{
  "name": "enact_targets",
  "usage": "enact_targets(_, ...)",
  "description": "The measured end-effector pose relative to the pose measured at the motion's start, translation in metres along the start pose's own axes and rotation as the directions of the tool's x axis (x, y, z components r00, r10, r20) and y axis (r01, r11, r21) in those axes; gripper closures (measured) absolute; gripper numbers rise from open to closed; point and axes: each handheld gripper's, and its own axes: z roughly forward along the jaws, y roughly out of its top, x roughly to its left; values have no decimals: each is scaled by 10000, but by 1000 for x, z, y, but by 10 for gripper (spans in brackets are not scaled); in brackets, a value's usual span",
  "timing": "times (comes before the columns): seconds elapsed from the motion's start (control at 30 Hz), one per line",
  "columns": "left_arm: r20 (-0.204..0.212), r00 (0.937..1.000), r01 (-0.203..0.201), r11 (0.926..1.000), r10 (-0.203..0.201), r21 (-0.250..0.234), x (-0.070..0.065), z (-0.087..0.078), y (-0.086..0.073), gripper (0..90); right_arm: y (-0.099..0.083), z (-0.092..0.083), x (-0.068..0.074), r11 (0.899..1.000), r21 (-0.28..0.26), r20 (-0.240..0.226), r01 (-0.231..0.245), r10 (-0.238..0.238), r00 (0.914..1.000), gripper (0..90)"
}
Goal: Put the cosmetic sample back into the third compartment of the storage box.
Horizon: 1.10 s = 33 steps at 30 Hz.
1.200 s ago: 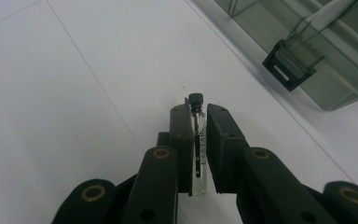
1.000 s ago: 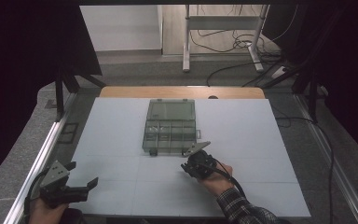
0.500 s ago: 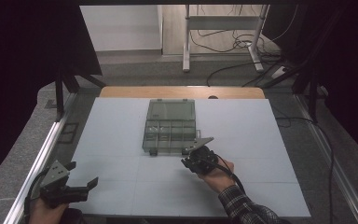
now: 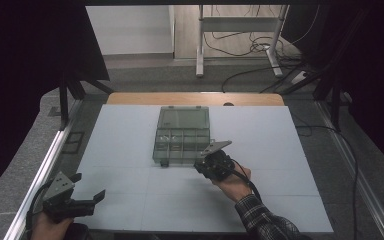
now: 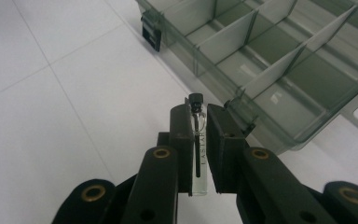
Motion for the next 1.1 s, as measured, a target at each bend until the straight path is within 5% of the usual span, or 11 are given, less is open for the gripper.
enact_targets(1.1, 44, 9999, 113, 9999, -112, -37, 1, 0, 0, 13, 27, 16, -23, 9976, -582, 151, -384, 394, 9991, 805)
